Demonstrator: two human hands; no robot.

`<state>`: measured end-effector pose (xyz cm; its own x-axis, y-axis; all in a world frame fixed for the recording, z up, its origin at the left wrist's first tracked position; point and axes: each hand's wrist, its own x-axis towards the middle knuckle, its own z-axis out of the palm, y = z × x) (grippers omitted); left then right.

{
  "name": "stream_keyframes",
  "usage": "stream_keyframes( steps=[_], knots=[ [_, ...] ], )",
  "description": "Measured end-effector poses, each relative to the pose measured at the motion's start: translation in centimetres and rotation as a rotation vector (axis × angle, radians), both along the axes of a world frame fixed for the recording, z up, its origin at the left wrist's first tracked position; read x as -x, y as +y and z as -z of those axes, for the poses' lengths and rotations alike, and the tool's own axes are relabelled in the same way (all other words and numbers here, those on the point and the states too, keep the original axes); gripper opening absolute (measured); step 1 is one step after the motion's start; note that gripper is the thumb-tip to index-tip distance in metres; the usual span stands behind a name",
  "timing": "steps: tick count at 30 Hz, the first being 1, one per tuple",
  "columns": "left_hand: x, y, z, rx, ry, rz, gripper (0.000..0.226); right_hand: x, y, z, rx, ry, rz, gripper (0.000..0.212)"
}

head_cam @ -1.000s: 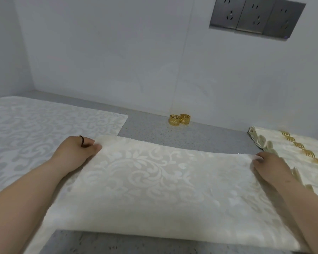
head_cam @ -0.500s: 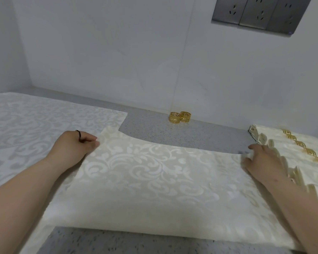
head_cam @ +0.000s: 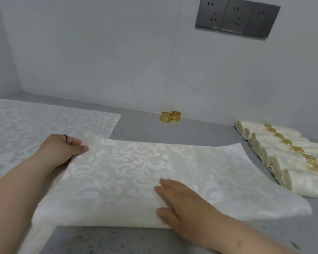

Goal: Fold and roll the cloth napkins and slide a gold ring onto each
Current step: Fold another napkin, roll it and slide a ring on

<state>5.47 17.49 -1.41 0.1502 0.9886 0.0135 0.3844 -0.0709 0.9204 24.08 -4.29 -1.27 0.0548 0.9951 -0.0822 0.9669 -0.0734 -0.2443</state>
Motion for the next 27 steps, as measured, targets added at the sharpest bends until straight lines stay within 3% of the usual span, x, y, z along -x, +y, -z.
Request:
stream_keyframes(
  steps=[10,15,17,20,22,25,27],
  knots=[
    [-0.2,0.6,1.0,-0.083,0.078,-0.008,0.021,-4.3,-0.7,1.2,0.045,-0.046,0.172,0.120],
    [-1.7,-2.6,-1.9,-0.275,0.348,0.054,0.029,-4.5,-0.5,1.5,0.060,-0.060,0.217,0.062],
    [-3.1,-5.4,-3.2,-0.330,0.449,0.211,0.033,-4.5,-0.6,1.7,0.074,-0.065,0.219,0.060],
    [-5.3,-10.4,-3.5,-0.397,0.598,0.682,0.040,-4.6,-0.6,1.8,0.079,-0.053,0.231,0.060],
    [-6.5,-13.1,-2.3,-0.439,0.677,0.861,0.047,-4.5,-0.5,1.7,0.078,-0.052,0.239,0.060],
    [-7.6,-15.8,0.7,-0.532,0.747,0.877,0.055,-4.3,-0.5,1.6,0.072,-0.050,0.249,0.060],
    [-7.7,-16.6,2.2,-0.583,0.809,0.857,0.076,-4.2,-0.7,1.6,0.070,-0.050,0.252,0.060]
  ],
)
